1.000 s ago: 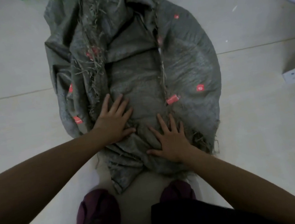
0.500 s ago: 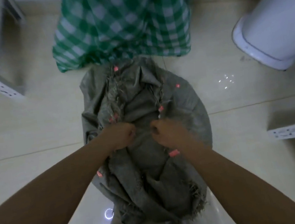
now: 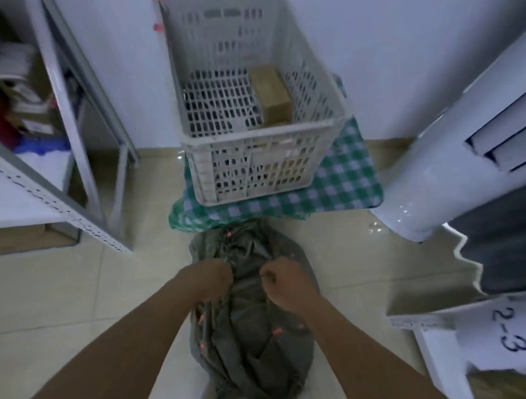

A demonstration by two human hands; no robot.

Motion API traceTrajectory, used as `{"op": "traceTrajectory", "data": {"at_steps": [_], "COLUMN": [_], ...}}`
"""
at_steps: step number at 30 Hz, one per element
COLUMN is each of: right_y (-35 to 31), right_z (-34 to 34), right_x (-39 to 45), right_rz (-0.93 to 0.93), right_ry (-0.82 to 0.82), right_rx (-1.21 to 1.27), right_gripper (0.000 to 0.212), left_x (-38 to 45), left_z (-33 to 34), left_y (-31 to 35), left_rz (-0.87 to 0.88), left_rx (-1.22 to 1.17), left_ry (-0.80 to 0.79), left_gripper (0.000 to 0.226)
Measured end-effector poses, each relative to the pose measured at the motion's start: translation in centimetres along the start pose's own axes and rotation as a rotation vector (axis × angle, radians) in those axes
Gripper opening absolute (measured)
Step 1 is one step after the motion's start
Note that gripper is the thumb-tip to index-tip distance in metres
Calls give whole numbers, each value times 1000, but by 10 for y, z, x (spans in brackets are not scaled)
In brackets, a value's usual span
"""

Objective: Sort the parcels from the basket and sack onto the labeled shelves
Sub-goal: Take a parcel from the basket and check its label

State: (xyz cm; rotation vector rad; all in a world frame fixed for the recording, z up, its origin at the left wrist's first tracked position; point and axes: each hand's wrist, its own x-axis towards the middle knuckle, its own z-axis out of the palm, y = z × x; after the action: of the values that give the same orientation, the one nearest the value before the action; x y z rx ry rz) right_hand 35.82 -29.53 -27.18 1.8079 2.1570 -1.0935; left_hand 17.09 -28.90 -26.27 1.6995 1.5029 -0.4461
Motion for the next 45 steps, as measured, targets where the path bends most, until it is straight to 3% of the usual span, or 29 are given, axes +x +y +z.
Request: {"op": "traceTrajectory", "data": {"at_steps": [5,10,15,21,27,36,40,45], "right_y": [-64,-123,-169,-191,-196,-144,-117,-87], "right_z": [-115,-199,-244,-253,-250,-239,-237,-230], "right_x": [-41,-19,46,106,147,277,338,394], "right_rz": [25,-31,34,269,357,524,582,628], "right_ry": [121,294,525,557,508,440,306,247], "right_rx": [112,213,385,453,476,566,290,-37], "right_gripper": [25,21,20,24,26,12,60,79], "left_x": [-77,-87,-45,-3,36,110,152,205], "left_z": [-106,-199,-282,-350,-391,-425,-437,-445], "left_y": [43,56,30,-18,-25,-31,-35,-42], "left_rz": [-8,60,89,143,175,172,169,190], "left_rx": [14,-134,-623,-542,-514,-370,-374,-264], "left_ry": [134,352,513,322,169,119,145,94], "left_gripper": [26,24,19,19,28,23,25,26]}}
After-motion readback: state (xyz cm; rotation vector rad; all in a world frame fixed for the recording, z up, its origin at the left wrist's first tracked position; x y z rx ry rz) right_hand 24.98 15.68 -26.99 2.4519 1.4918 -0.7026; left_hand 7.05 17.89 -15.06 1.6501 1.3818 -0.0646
